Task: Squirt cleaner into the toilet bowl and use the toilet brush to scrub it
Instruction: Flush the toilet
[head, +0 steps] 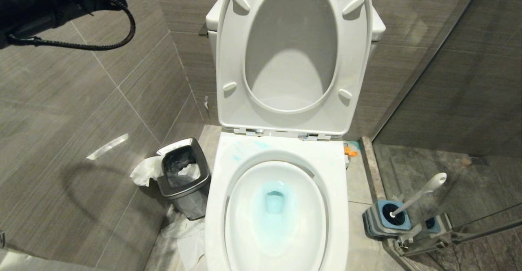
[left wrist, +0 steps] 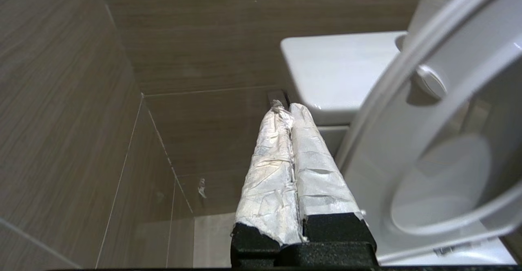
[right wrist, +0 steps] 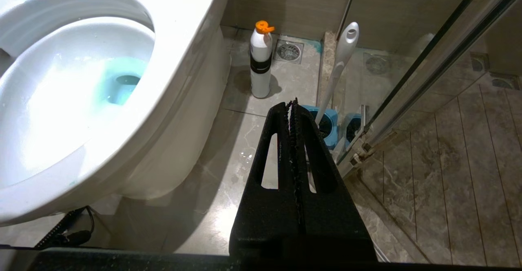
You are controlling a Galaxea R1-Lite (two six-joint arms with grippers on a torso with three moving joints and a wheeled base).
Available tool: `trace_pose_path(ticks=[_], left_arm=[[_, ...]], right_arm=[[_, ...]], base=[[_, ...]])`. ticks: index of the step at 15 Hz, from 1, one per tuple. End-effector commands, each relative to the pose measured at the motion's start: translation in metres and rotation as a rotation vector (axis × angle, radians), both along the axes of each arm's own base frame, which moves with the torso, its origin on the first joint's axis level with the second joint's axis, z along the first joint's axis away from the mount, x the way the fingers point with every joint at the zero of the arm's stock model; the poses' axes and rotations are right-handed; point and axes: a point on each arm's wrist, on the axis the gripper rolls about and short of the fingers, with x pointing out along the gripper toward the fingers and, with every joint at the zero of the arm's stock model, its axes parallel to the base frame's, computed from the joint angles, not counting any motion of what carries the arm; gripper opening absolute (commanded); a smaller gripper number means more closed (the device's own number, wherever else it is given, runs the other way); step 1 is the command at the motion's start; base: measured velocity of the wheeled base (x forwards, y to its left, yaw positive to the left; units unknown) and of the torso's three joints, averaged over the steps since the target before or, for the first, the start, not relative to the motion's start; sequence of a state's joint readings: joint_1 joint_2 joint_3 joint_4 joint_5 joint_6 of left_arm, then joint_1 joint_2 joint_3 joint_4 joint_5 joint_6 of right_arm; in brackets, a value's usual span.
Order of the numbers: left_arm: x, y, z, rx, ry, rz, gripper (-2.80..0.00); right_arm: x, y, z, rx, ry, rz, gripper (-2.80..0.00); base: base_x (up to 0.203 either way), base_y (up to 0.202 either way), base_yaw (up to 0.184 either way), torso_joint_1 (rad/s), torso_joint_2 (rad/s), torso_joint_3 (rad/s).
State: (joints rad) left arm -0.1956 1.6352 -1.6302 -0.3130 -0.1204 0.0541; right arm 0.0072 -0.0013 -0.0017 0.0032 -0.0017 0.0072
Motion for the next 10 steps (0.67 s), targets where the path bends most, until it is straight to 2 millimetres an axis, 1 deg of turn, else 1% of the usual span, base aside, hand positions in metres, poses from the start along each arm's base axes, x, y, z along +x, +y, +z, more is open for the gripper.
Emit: trace_pose_path(ticks=[1,3,4,5,10], left_arm=[[0.033,-0.011,0.0,-0.033,0.001,0.021,-2.8],[0.042,-0.014,0.011,-0.046,0.015,0.024,-2.8],[0.045,-0.014,0.009,-0.042,0.067,0.021,-2.8],[0.05,-0.016,0.002,-0.042,0.119,0.009,-2.8],[0.051,-0.016,-0.006,-0.048,0.195,0.015,-2.8]], right_arm=[[0.0,0.0,0.0,0.0,0.001,0.001,-2.8],[0.0,0.0,0.0,0.0,0.001,0.001,-2.8],[0.0,0.0,0.0,0.0,0.001,0.001,-2.8],[0.0,0.0,0.0,0.0,0.001,0.001,-2.8],[0.0,0.0,0.0,0.0,0.001,0.001,-2.8]], base=[[0.0,0.0,0.0,0.0,0.0,0.0],[0.0,0.0,0.0,0.0,0.0,0.0],[0.0,0.0,0.0,0.0,0.0,0.0],[0.0,0.0,0.0,0.0,0.0,0.0],[0.0,0.0,0.0,0.0,0.0,0.0]])
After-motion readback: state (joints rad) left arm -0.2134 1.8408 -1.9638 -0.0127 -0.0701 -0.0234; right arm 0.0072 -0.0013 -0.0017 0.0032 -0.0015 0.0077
